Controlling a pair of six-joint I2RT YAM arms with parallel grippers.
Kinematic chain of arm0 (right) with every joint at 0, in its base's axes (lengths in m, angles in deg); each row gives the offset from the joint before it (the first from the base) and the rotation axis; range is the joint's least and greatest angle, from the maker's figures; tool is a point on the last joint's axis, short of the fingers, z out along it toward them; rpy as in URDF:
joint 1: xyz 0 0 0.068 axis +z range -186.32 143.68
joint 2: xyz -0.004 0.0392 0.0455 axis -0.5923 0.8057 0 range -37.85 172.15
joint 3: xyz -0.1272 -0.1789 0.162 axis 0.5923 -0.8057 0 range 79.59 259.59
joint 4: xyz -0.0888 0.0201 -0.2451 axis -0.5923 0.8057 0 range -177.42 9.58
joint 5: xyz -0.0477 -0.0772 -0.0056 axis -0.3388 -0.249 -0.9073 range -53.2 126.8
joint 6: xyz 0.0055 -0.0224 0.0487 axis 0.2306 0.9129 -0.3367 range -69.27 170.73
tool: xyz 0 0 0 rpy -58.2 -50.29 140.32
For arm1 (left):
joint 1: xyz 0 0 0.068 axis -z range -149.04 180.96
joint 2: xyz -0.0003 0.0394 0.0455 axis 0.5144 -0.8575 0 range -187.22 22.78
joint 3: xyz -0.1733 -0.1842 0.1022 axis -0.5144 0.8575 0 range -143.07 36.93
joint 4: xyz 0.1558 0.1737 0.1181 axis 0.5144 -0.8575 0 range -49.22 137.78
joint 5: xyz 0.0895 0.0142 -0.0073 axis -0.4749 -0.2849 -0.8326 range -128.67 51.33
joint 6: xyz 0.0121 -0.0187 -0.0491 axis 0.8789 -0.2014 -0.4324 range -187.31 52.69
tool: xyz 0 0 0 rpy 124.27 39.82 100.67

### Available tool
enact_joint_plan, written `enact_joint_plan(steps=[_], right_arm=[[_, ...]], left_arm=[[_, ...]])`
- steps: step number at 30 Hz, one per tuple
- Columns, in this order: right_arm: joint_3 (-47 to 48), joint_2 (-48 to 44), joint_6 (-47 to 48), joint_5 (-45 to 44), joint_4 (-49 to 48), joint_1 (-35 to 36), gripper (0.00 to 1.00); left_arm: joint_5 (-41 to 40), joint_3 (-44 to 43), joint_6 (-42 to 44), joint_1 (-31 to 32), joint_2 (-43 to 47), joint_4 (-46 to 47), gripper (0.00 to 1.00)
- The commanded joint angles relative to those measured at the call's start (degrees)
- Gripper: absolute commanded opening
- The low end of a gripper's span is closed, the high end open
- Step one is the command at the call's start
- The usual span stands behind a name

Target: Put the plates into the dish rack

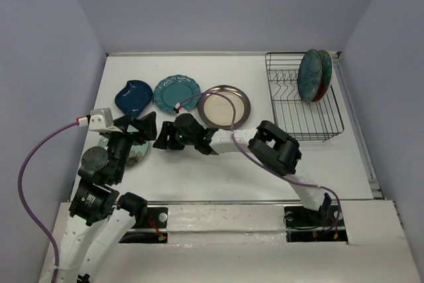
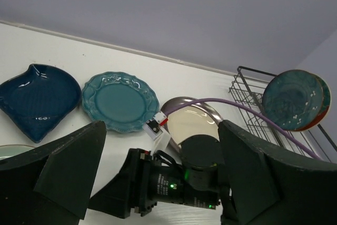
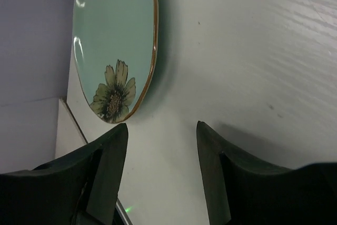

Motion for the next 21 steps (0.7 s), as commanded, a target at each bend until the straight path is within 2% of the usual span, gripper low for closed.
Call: enact_joint_plan(steps=[1, 8, 14, 18, 21], right_arm=[[9.19, 6.29, -7.81, 5.50, -4.23, -0.44, 0.61], [20.00, 16.66, -13.87, 9.98, -2.12, -0.44, 0.62], [25.97, 23.43, -19.24, 12.10, -2.99, -0.44, 0.60], [27.21, 25.81, -23.10, 13.42, -4.39, -0.44, 0.52], [26.95, 26.25, -24.25, 13.51, -5.37, -0.44, 0.42]], left_arm=[[-0.33, 1.11, 0.86, -0.27, 1.46, 2.77, 0.99], [3.54, 1.55, 0.33, -0.36, 1.38, 3.83, 0.99], [3.63, 1.64, 0.42, -0.45, 2.43, 4.01, 0.99], [4.42, 1.55, 0.68, -0.36, 2.78, 4.18, 0.99], [4.51, 1.64, 0.77, -0.36, 3.13, 4.18, 0.99]])
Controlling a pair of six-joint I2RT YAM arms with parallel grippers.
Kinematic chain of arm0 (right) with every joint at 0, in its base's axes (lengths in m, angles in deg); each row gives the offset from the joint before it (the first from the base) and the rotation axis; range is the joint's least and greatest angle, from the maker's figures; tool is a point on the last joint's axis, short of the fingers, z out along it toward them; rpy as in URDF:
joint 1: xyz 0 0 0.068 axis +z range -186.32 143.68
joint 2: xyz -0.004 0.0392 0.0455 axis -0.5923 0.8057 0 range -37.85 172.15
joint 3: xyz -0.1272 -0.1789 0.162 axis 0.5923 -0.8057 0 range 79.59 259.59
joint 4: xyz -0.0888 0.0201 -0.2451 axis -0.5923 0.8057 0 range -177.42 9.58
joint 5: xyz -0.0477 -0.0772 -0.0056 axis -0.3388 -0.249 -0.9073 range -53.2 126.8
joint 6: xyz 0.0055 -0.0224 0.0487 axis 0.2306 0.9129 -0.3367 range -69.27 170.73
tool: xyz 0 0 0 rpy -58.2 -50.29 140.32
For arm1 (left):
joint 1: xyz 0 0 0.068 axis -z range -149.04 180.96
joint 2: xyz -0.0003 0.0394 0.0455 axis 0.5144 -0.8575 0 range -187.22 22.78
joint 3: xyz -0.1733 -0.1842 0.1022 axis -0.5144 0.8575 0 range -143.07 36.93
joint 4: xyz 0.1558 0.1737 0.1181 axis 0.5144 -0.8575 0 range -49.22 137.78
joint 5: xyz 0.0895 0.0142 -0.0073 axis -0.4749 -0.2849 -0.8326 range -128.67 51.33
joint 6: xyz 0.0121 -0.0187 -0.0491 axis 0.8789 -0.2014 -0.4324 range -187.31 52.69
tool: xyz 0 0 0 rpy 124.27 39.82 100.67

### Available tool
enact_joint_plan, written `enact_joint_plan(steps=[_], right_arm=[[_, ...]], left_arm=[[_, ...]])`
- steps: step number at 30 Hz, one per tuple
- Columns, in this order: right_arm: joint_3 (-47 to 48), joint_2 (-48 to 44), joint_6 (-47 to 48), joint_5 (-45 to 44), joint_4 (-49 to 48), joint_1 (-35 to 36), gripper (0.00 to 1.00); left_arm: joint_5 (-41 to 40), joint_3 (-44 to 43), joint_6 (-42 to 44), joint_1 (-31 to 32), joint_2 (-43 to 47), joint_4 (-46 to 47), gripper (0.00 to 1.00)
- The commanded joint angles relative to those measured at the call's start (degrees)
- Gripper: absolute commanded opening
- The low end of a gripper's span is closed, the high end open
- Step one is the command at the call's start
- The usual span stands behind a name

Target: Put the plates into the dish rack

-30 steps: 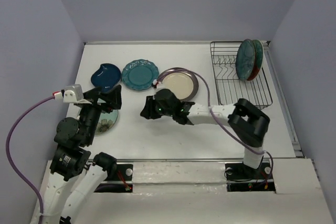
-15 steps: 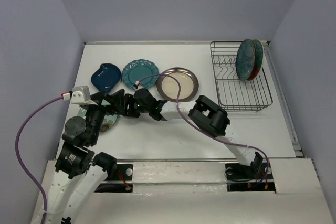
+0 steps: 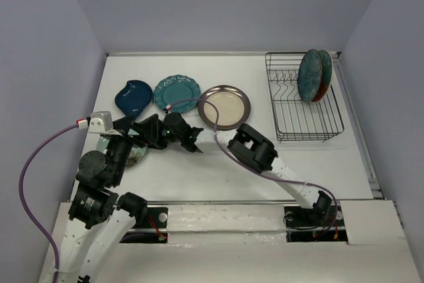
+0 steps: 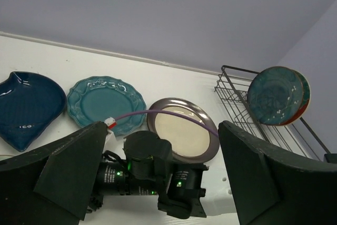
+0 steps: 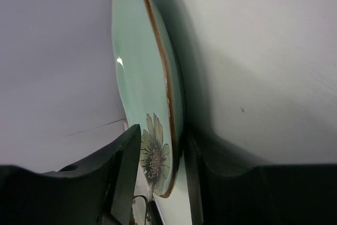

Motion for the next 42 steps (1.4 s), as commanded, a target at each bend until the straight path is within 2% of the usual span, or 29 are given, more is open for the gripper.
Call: enact_joint_plan(steps=[1, 2, 3, 5, 12, 17, 22, 24, 26, 27, 30, 32, 33, 34, 36, 38, 39, 42], right_arm=[[0.86, 2.58, -3.34, 1.42, 0.36, 0.28, 0.31], [0.51, 2.06, -3.51, 1.16, 0.18, 0.28, 0.26], [-0.98, 1.62, -3.52, 0.37, -0.08, 0.28, 0.16], [-3.18, 0.22, -3.17, -0.86, -0.96, 0.28, 0.07], [-16.09, -11.55, 3.85, -4.82, -6.04, 0.81, 0.07], [-24.80, -26.22, 12.99, -10.87, -6.50, 0.81, 0.07], [-35.06, -39.76, 26.60, -26.49, -0.88, 0.28, 0.07], [-39.72, -46.96, 30.65, -28.98, 0.44, -1.03, 0.07], [-42.46, -52.23, 33.38, -33.27, 2.02, -4.01, 0.07], [-43.69, -57.83, 36.44, -34.69, 4.12, -5.33, 0.07], [-47.30, -66.29, 41.03, -39.45, 9.21, -12.88, 0.07], [-47.49, -73.77, 47.35, -43.21, 12.82, -17.19, 0.07], [-46.35, -75.79, 53.55, -45.14, 15.88, -20.78, 0.07], [-45.39, -78.60, 57.09, -50.99, 17.39, -22.03, 0.07], [-42.93, -80.29, 69.09, -57.88, 18.29, -24.84, 0.07], [-41.17, -81.00, 75.64, -63.59, 18.29, -27.57, 0.07], [-39.50, -80.91, 79.59, -63.88, 18.20, -30.37, 0.07], [-37.30, -79.42, 83.31, -63.80, 17.24, -34.69, 0.07]], left_arm=[[0.84, 0.02, 0.80, -0.34, 0.99, 3.61, 0.99], [0.84, 0.11, 0.88, -0.34, 1.08, 3.61, 0.99], [0.84, 0.02, 0.88, -0.43, 1.08, 3.53, 0.99], [0.92, 0.02, 0.88, -0.34, 0.99, 3.61, 0.99], [0.84, 0.11, 1.06, -0.34, 0.55, 3.79, 0.99], [0.57, 0.02, 1.23, -0.52, 0.55, 3.88, 0.99], [1.63, 0.11, 1.50, -0.52, 0.55, 4.14, 0.99], [1.89, 0.11, 1.50, -0.60, 0.55, 4.23, 0.99], [1.98, 0.19, 1.59, -0.69, 0.64, 4.14, 0.99], [1.98, 0.19, 1.59, -0.69, 0.64, 4.14, 0.99], [2.16, 0.19, 1.50, -0.69, 0.90, 4.23, 0.99], [2.24, 0.19, 1.59, -0.60, 0.99, 4.05, 0.99], [2.42, 0.19, 1.59, -0.60, 1.08, 4.05, 0.99], [2.59, 0.19, 1.50, -0.60, 1.26, 4.14, 0.99], [2.94, 0.19, 1.50, -0.60, 1.08, 4.32, 0.99], [3.30, 0.19, 1.41, -0.69, 0.99, 4.49, 0.99], [3.39, 0.19, 1.41, -0.60, 0.99, 4.58, 0.99], [3.74, 0.28, 1.50, -0.60, 0.73, 4.49, 0.99]])
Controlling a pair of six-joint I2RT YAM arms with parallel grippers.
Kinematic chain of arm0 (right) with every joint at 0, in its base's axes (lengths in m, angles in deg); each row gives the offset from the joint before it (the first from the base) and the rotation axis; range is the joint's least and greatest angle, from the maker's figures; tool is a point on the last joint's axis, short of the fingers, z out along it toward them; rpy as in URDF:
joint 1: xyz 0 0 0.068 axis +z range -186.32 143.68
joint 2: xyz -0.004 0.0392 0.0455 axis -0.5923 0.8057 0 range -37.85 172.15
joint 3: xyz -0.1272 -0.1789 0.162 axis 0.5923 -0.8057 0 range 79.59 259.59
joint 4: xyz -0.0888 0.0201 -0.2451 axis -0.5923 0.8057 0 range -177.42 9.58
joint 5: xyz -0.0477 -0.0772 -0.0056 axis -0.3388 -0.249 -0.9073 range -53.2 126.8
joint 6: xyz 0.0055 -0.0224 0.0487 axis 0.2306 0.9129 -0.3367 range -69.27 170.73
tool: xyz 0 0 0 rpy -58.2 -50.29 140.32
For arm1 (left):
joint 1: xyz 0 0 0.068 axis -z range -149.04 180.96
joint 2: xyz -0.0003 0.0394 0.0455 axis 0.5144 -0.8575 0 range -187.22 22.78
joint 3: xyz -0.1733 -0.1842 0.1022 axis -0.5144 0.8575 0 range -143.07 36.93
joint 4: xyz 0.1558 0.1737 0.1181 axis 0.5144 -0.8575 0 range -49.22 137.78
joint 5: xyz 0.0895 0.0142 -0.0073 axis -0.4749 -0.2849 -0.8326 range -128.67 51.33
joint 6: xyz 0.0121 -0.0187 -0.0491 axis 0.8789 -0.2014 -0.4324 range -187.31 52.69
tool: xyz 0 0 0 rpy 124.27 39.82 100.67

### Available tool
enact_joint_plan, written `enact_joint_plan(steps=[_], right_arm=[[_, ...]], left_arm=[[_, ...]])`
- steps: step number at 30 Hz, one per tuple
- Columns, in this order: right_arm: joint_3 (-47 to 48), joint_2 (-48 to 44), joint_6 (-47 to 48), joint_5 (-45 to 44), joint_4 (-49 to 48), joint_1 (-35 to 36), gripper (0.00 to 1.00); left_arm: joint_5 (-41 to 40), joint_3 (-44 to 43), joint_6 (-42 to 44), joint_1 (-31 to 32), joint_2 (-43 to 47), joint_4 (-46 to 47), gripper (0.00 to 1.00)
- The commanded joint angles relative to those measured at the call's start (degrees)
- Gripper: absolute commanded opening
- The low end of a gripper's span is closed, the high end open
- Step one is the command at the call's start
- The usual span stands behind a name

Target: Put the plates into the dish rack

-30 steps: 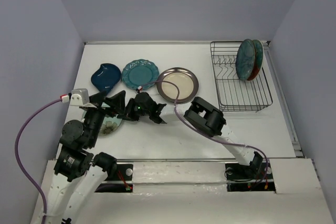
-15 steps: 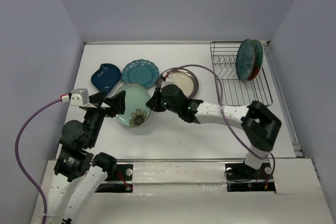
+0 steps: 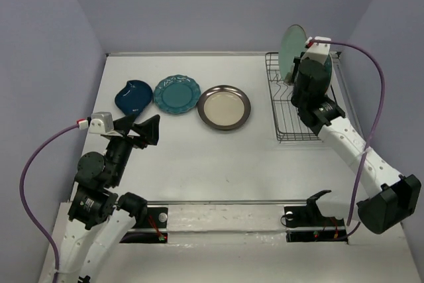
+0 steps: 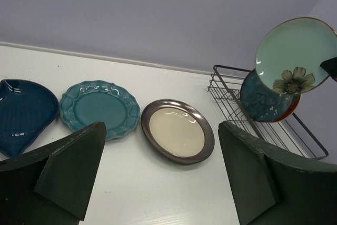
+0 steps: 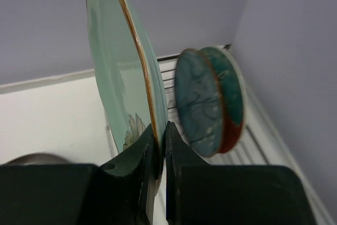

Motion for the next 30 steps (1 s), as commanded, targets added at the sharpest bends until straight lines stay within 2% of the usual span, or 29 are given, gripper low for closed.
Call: enact_joint_plan(steps=[1, 11, 19, 30], right_arm=[[7.55, 1.08, 14.90, -4.74, -6.17, -5.84, 0.07], [15.04, 12.06, 23.35, -2.02, -7.06, -13.68, 0.07], [15.04, 17.43, 21.86, 0.54, -7.06, -17.55, 0.07], [11.79, 22.09, 16.15, 3.88, -6.01, -19.13, 0.07]], left_arm=[[1.14, 0.28, 0.71, -0.30, 0.53, 3.42, 0.99], [1.14, 0.37, 0.80, -0.21, 0.80, 3.25, 0.99], [1.31, 0.46, 0.80, -0.03, 0.27, 3.42, 0.99], [1.22, 0.46, 0.80, 0.23, 0.27, 3.42, 0.99]])
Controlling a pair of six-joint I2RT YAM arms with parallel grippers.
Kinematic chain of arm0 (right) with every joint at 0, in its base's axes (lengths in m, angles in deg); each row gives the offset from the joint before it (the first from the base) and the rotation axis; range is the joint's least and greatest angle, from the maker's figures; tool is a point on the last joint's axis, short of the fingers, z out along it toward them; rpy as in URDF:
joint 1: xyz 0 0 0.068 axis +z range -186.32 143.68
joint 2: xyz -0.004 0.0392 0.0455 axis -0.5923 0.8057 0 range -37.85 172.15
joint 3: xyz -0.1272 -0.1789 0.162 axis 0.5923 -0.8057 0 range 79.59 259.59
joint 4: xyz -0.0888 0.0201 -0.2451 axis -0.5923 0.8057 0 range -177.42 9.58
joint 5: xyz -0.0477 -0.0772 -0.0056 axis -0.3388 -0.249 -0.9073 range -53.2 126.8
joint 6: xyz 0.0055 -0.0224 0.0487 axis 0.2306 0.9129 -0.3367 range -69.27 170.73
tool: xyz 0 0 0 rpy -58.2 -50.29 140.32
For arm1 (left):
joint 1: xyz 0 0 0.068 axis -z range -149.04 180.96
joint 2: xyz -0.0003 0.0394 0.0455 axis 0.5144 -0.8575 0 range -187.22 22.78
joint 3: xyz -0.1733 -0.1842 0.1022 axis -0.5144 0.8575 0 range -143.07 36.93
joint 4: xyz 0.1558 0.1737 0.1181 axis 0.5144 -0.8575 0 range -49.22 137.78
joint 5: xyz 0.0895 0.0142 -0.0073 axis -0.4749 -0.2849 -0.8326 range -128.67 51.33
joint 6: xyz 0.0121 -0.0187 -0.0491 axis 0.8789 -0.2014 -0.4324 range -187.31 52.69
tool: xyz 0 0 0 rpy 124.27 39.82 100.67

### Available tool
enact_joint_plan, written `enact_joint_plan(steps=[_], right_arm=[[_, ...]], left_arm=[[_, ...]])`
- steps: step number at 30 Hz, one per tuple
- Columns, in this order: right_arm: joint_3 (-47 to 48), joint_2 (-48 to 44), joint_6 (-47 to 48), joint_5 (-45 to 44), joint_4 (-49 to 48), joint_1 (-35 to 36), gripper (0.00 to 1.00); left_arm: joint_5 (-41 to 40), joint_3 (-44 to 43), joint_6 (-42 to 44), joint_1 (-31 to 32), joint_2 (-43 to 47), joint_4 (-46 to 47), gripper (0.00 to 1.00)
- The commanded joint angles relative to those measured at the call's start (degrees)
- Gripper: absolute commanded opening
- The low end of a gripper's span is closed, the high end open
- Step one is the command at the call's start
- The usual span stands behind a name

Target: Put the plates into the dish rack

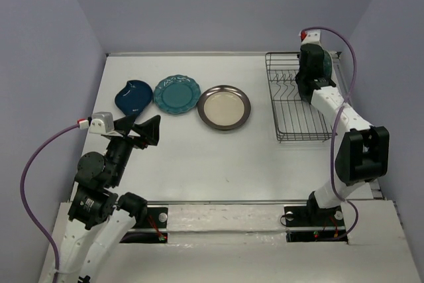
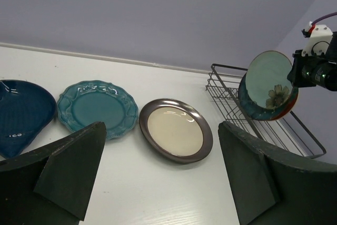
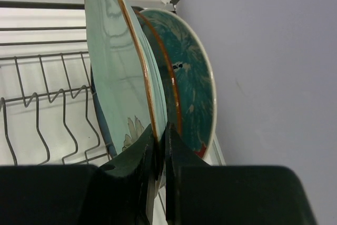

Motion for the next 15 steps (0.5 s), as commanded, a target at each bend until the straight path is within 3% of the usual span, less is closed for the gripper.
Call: enact_joint_plan(steps=[1, 11, 15], right_arm=[[1.38, -0.34, -4.26, 0.91, -7.31, -0.62, 0.07], [-1.43, 2.74, -12.53, 2.41, -5.56, -1.68, 0.08], [-1.52, 2.22, -14.73, 1.26, -4.24, -2.20, 0.26]], left_arm=[[0.42, 0.44, 0.78, 0.12, 0.18, 3.40, 0.99], [0.24, 0.52, 0.78, 0.21, -1.04, 3.58, 0.99], [0.50, 0.44, 0.69, 0.12, -1.57, 3.40, 0.99]])
